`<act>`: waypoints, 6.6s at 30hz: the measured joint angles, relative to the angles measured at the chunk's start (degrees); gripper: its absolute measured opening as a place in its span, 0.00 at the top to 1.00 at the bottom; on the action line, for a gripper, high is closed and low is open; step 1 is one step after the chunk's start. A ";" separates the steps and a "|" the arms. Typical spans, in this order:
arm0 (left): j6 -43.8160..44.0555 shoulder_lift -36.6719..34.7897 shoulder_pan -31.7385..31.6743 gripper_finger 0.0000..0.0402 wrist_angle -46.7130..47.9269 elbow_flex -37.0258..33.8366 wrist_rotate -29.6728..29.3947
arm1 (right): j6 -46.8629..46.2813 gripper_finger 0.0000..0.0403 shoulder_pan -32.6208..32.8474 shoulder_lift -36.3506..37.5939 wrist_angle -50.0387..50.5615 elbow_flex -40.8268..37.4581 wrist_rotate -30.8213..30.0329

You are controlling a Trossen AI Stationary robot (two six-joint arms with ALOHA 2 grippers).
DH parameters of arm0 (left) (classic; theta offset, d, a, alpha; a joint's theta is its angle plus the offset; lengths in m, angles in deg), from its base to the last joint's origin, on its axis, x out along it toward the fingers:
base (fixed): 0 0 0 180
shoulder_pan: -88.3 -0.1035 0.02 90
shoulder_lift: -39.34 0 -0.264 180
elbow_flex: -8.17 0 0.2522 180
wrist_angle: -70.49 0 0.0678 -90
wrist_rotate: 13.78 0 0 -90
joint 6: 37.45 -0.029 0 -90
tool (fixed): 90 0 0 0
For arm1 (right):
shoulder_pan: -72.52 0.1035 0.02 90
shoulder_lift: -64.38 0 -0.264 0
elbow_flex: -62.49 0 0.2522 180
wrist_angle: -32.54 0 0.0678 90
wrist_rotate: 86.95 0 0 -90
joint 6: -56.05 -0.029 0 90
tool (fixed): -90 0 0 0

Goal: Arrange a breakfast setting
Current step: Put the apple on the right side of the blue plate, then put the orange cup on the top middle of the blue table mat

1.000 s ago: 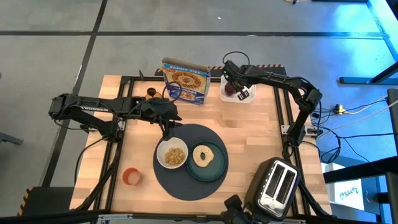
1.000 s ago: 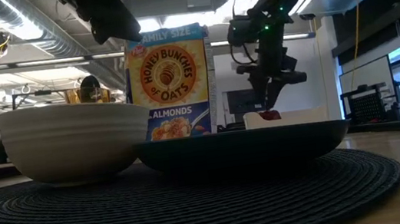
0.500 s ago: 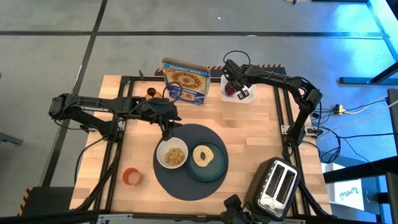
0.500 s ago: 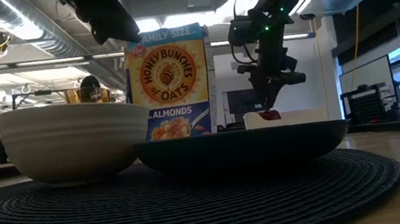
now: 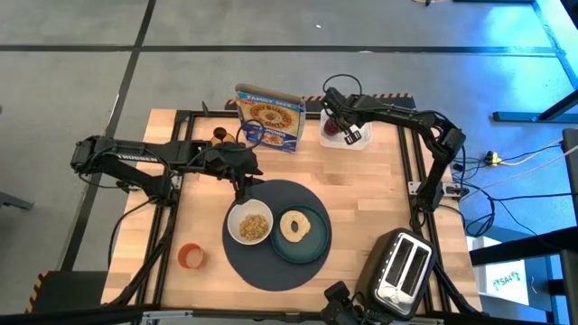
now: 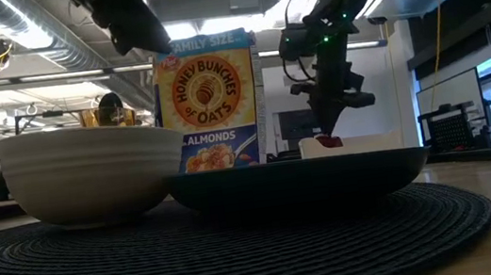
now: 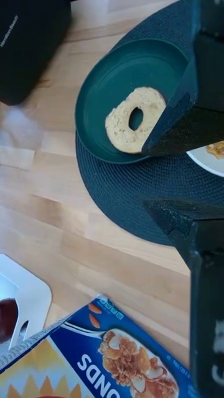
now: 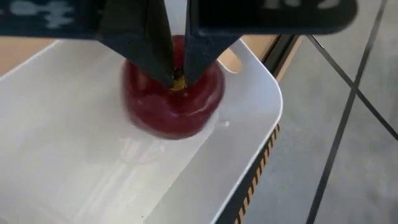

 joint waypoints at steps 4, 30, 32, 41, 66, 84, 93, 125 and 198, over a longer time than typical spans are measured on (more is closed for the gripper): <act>0.00 0.00 0.00 0.71 0.42 0.00 -0.01 | 1.21 0.94 0.00 0.00 0.00 0.00 -0.08; 1.30 0.00 0.01 0.71 0.44 0.00 -0.20 | 6.33 1.00 4.23 2.08 0.99 0.02 -7.09; 1.31 0.00 0.02 0.71 0.45 0.00 -0.20 | 6.34 0.99 4.08 1.92 0.20 0.02 -7.09; 2.79 0.00 0.02 0.71 0.50 0.00 -0.20 | 6.10 0.80 1.35 1.57 -4.49 0.02 -3.70; 3.03 0.00 0.04 0.71 0.61 0.00 -1.09 | 2.24 0.93 -0.82 -1.18 -5.79 0.02 0.57; 2.67 0.00 -1.20 0.71 1.00 0.00 -1.53 | 6.00 1.00 3.28 -0.27 -7.04 0.02 -6.76; 2.85 0.00 -1.18 0.71 1.25 0.00 -1.53 | 11.27 1.00 8.89 5.67 -3.84 0.02 -14.07; 23.38 0.00 0.07 0.71 -1.09 0.00 -8.62 | 40.37 1.00 50.62 13.05 12.42 0.04 -1.65; -14.06 -12.93 -33.15 0.50 22.23 4.72 1.67 | 73.84 0.46 46.08 8.56 15.56 30.21 4.90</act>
